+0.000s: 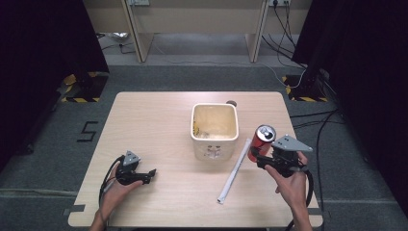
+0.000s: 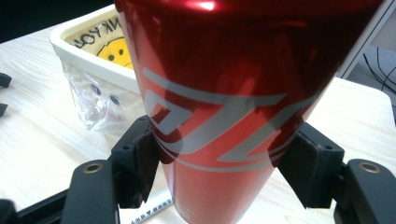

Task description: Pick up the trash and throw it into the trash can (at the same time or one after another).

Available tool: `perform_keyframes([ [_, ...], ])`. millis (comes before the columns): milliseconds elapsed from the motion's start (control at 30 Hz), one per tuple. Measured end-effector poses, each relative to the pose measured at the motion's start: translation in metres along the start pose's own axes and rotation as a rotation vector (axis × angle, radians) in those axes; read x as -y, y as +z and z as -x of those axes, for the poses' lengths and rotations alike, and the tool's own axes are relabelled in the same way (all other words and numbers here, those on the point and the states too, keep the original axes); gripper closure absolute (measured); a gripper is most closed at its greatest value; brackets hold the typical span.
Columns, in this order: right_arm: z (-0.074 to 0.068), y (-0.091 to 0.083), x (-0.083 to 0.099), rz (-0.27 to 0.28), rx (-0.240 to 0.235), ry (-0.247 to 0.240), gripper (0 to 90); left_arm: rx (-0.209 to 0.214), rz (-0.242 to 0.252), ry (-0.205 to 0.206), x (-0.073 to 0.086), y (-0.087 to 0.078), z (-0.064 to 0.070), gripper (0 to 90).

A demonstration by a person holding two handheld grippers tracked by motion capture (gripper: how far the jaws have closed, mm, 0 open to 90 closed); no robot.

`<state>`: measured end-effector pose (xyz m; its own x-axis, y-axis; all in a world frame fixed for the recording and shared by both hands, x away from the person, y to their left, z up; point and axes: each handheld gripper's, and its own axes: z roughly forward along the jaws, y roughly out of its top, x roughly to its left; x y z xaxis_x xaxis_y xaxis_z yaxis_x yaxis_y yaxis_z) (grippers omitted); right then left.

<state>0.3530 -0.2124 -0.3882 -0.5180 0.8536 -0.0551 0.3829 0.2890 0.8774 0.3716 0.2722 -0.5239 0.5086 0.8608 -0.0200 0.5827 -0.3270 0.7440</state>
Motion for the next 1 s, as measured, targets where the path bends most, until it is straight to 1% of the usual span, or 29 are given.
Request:
perform_keyframes([
  [300, -0.002, -0.003, -0.016, 0.012, -0.009, -0.021, 34.0, 0.0, 0.0, 0.0, 0.0, 0.0, 0.0, 13.3],
  [567, -0.005, -0.004, -0.036, 0.023, -0.026, -0.035, 34.0, 0.0, 0.0, 0.0, 0.0, 0.0, 0.0, 13.4],
  [800, -0.002, -0.006, -0.055, 0.031, -0.025, -0.034, 34.0, 0.0, 0.0, 0.0, 0.0, 0.0, 0.0, 13.3],
  [900, -0.002, -0.005, -0.063, 0.031, -0.032, -0.03, 34.0, 0.0, 0.0, 0.0, 0.0, 0.0, 0.0, 13.4],
  [933, -0.001, -0.005, -0.065, 0.032, -0.031, -0.038, 34.0, 0.001, 0.001, -0.001, 0.0, 0.0, 0.0, 13.4],
  [1000, -0.001, -0.004, -0.071, 0.037, -0.037, -0.037, 34.0, 0.0, -0.001, 0.0, 0.0, 0.0, 0.0, 13.3],
])
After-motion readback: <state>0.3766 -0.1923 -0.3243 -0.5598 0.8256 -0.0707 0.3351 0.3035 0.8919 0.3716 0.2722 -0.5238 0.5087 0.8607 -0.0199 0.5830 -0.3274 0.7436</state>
